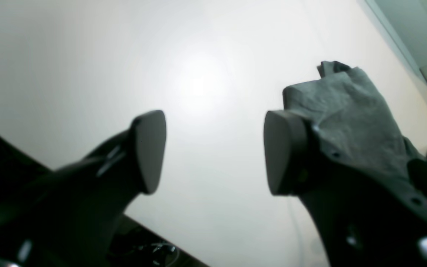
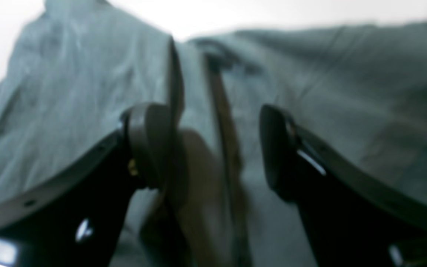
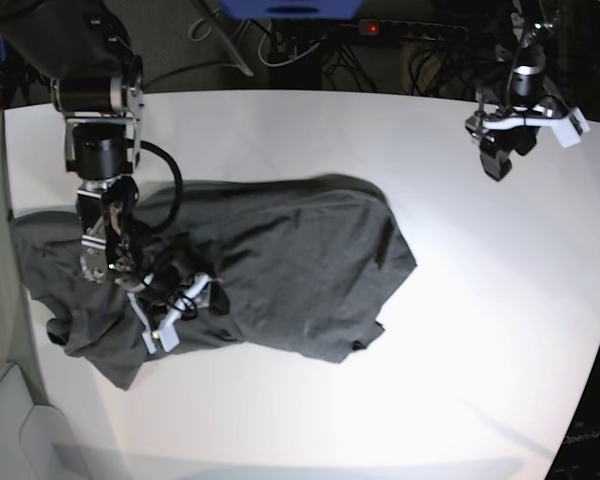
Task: Layout the t-shirt on the table in an organized manner, then fold the t-shirt properly
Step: 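Move the right gripper onto the shirt's bunched middle and pinch it, then release the left gripper's end and reach it down to the shirt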
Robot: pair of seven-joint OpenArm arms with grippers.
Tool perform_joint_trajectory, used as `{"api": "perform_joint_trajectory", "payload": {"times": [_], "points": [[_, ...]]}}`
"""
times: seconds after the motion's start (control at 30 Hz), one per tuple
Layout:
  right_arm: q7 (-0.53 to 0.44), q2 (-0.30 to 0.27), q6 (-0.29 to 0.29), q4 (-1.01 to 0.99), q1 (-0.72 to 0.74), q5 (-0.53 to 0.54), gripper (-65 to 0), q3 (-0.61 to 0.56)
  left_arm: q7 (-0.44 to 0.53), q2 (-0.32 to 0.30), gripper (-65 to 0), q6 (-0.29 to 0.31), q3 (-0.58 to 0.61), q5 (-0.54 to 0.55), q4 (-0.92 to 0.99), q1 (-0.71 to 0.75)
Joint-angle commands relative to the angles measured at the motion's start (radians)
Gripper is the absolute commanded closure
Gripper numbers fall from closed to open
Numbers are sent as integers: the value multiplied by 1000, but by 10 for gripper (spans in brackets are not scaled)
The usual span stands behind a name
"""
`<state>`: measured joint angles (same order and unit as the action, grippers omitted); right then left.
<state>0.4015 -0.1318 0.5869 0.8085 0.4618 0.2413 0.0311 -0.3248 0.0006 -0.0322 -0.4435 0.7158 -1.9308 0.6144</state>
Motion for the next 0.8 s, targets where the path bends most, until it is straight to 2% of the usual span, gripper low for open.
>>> {"api": "perform_joint_trajectory", "payload": {"times": [0.0, 0.17, 0.4, 0.77], "points": [[-22, -2, 6, 18, 32, 14, -385, 0, 20, -3, -404, 10, -2, 5, -19, 2], [0, -1, 8, 18, 32, 17, -385, 0, 20, -3, -404, 10, -2, 5, -15, -1], [4, 30, 11, 19, 33, 16, -385, -3, 20, -3, -404, 10, -2, 5, -12, -14], [-5, 51, 11, 18, 32, 16, -376, -144, 20, -3, -404, 10, -2, 5, -14, -14]]}}
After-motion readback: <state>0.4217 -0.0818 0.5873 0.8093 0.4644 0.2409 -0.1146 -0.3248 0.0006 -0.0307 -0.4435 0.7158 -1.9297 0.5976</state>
